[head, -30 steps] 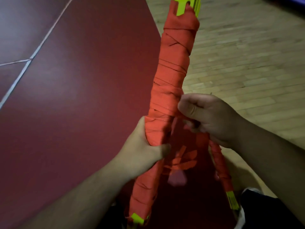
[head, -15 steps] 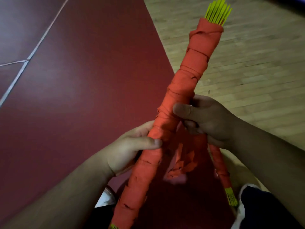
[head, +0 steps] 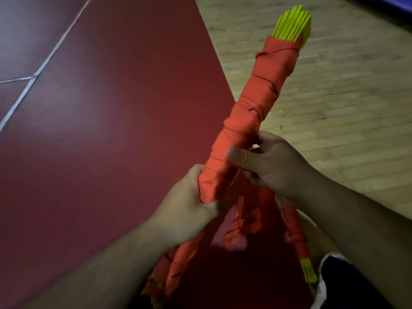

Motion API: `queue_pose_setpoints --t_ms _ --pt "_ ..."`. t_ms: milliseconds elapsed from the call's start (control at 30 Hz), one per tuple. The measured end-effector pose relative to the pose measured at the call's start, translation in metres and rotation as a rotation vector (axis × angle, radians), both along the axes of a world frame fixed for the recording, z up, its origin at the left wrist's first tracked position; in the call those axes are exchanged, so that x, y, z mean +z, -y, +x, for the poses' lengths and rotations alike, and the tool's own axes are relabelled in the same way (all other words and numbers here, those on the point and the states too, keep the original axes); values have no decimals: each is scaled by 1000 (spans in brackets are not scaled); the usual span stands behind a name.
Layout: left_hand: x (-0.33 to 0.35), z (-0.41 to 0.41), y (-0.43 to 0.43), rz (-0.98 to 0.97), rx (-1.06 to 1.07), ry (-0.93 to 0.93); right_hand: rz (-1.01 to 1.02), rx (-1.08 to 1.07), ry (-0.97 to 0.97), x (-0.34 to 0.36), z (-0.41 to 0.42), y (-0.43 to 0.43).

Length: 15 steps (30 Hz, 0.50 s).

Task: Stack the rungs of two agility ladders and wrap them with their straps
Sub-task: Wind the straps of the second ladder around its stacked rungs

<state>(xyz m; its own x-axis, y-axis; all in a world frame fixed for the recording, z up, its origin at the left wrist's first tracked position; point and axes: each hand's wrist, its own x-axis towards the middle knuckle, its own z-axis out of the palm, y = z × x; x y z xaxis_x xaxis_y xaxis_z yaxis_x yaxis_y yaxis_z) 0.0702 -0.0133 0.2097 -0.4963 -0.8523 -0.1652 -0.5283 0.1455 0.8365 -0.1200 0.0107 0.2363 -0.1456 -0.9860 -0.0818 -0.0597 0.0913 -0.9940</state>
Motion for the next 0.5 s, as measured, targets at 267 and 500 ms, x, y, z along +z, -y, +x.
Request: queue_pose_setpoints --t_ms 267,500 --pt "22 26 20 414 -374 -357 69 303 -109 22 -12 -5" --pt "20 20 19 468 -167 -467 -31 -1 1 22 -1 -5"
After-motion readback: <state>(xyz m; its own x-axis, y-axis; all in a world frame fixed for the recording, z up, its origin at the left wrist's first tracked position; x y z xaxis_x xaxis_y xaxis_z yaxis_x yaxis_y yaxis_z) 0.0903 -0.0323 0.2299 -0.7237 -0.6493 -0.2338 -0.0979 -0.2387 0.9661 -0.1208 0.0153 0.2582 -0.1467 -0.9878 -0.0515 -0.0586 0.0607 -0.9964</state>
